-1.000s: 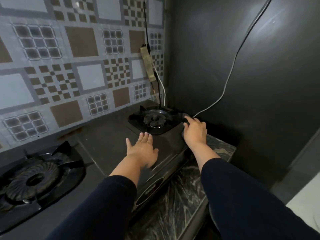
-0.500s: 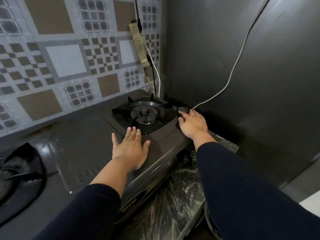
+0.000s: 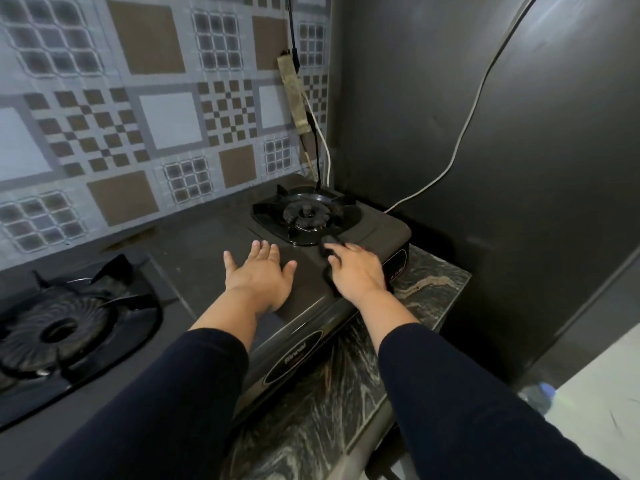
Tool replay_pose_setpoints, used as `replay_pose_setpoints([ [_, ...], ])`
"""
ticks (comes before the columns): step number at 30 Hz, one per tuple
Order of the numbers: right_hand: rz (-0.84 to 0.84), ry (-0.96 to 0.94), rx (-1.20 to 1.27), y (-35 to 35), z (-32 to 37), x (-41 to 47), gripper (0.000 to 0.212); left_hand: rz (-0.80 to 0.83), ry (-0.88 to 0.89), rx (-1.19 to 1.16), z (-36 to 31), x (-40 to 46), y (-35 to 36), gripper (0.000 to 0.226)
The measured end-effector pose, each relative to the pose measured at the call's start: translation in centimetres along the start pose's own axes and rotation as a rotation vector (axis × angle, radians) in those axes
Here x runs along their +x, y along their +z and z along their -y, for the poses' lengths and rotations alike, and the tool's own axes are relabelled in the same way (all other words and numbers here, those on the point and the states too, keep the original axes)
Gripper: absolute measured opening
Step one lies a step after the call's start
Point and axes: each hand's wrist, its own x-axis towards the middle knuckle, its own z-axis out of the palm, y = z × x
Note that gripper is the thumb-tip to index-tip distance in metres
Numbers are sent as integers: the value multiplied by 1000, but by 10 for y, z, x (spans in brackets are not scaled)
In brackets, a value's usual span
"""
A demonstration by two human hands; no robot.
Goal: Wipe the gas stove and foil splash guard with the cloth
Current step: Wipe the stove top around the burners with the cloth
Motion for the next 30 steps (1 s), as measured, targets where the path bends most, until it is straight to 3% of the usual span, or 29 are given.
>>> replay_pose_setpoints([
  [3,24,-67,95,0,46,-28,33,-17,-13,12,21,-22,-5,63],
  [10,106,49,606,-3,131,-33,29,-45,-137,49,95,-61,-14,65],
  [18,176,-180,471,25,204,18,32,-100,-298,47,175,-75,-26,65],
  [24,201,-339,384,60,243,78,38,-145,-526,6,222,-63,-22,67],
  [30,279,-585,119,101,268,113,43,-160,-664,-39,242,-42,-10,71],
])
